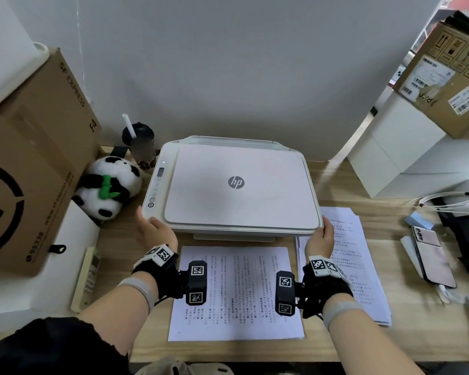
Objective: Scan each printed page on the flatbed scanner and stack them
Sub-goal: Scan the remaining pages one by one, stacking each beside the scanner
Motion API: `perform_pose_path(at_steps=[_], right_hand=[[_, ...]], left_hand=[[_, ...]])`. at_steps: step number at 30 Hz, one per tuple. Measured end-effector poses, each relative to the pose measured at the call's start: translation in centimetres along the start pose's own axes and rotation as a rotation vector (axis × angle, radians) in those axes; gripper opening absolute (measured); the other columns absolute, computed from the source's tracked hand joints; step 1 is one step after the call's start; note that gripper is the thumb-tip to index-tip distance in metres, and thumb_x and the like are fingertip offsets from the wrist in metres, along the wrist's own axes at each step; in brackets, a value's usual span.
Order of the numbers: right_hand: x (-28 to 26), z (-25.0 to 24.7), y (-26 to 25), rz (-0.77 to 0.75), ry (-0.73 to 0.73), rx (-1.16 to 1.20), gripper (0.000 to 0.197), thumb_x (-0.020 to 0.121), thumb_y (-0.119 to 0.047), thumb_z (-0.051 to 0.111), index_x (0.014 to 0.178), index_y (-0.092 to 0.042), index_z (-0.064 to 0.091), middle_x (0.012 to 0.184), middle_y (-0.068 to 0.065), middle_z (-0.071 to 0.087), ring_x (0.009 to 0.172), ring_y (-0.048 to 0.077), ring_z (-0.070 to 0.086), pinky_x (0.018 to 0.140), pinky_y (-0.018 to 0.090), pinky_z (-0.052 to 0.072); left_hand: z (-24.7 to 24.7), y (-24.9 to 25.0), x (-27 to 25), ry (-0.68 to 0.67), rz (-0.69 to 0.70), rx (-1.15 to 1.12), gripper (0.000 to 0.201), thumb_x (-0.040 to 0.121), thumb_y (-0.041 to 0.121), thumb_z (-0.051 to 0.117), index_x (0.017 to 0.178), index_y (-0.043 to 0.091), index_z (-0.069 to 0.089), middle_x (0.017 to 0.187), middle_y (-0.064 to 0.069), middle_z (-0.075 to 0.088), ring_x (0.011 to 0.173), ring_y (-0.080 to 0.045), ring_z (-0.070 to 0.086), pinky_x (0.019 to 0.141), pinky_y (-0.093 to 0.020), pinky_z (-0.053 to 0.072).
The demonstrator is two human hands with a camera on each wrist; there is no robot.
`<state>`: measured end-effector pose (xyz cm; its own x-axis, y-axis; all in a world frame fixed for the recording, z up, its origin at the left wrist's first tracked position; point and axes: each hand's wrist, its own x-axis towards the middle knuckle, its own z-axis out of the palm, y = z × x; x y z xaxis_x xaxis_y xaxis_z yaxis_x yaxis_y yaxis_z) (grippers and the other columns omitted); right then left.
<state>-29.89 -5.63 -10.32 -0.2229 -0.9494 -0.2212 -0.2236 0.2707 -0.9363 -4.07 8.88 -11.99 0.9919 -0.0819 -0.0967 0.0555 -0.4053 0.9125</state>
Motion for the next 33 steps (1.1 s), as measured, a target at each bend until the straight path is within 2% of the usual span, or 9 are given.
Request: perform_pose_path(at_steps=[5,11,14,17,19,21,25,31,33], right_hand=[[-0.6,-0.1,-0.9,0.045,-0.007,0.069,0.041,0.101,-0.005,0.028,0.137,-0.009,0.046,0.135,0.014,0.05,0.12,0.032,0.047,0.043,-0.001,0.034],[-1.0,-0.2,-1.1,0.056,-0.006,0.077,0.04,0.101,-0.005,0.027,0.137,-0.009,0.045,0.136,0.016,0.049,0.121,0.033,0.047,0.041,-0.004,0.033],[-0.6,-0.2,-0.5,0.037,0.0,0.025,0.04,0.101,-0.006,0.028,0.136,-0.01,0.046,0.133,0.014,0.052,0.119,0.032,0.049,0.048,0.004,0.036],[-0.1,0.0,0.0,0.019,0.009,-0.017,0.039,0.1,-0.008,0.029,0.134,-0.014,0.048,0.13,0.011,0.055,0.118,0.031,0.051,0.076,0.019,0.035],[-0.2,0.0,-0.1,0.027,0.008,-0.012,0.039,0.1,-0.008,0.029,0.135,-0.013,0.048,0.131,0.011,0.054,0.119,0.031,0.05,0.071,0.014,0.036],[-0.5,-0.1,-0.6,0.039,-0.004,0.022,0.04,0.101,-0.006,0.028,0.136,-0.01,0.046,0.133,0.014,0.052,0.119,0.032,0.049,0.047,0.005,0.036],[-0.9,-0.3,-1.1,0.048,-0.018,0.059,0.04,0.101,-0.006,0.028,0.137,-0.009,0.045,0.135,0.015,0.05,0.121,0.032,0.048,0.042,0.001,0.035],[-0.1,-0.1,-0.1,0.005,-0.008,-0.036,0.039,0.101,-0.009,0.029,0.135,-0.014,0.047,0.132,0.009,0.054,0.116,0.029,0.051,0.084,0.021,0.039],[0.0,-0.1,0.0,0.001,-0.014,-0.045,0.04,0.101,-0.009,0.029,0.136,-0.014,0.047,0.134,0.01,0.053,0.118,0.029,0.05,0.083,0.024,0.037]], left_hand=[[0.0,0.1,-0.1,0.008,0.002,-0.006,0.047,0.099,0.01,0.031,0.145,0.016,0.031,0.141,-0.019,0.043,0.126,-0.036,0.042,0.101,-0.037,0.032],[0.0,-0.1,-0.1,0.002,0.003,-0.018,0.047,0.099,0.01,0.03,0.145,0.016,0.031,0.141,-0.02,0.043,0.126,-0.037,0.041,0.101,-0.038,0.032],[0.1,-0.2,0.0,0.004,0.003,-0.008,0.047,0.099,0.011,0.031,0.145,0.017,0.031,0.139,-0.02,0.045,0.125,-0.038,0.042,0.101,-0.04,0.032],[0.0,-0.3,0.0,0.007,0.016,-0.005,0.047,0.098,0.011,0.031,0.145,0.016,0.032,0.139,-0.02,0.045,0.124,-0.037,0.042,0.101,-0.04,0.032],[0.0,-0.4,0.1,0.005,0.021,-0.01,0.047,0.098,0.01,0.031,0.145,0.015,0.032,0.139,-0.019,0.046,0.124,-0.038,0.043,0.101,-0.04,0.032],[0.0,-0.3,0.2,0.011,0.037,-0.024,0.047,0.097,0.007,0.032,0.144,0.012,0.034,0.138,-0.02,0.047,0.123,-0.038,0.044,0.101,-0.039,0.033],[0.0,-0.3,0.2,0.011,0.041,-0.032,0.047,0.097,0.006,0.032,0.144,0.011,0.034,0.138,-0.02,0.047,0.123,-0.037,0.044,0.1,-0.037,0.033],[0.0,-0.3,0.4,-0.01,0.027,-0.012,0.047,0.098,0.007,0.031,0.145,0.013,0.032,0.14,-0.018,0.046,0.124,-0.037,0.044,0.102,-0.039,0.032],[0.0,-0.4,0.6,-0.013,0.018,-0.009,0.048,0.097,0.007,0.031,0.145,0.013,0.032,0.14,-0.017,0.045,0.125,-0.037,0.043,0.103,-0.039,0.032]])
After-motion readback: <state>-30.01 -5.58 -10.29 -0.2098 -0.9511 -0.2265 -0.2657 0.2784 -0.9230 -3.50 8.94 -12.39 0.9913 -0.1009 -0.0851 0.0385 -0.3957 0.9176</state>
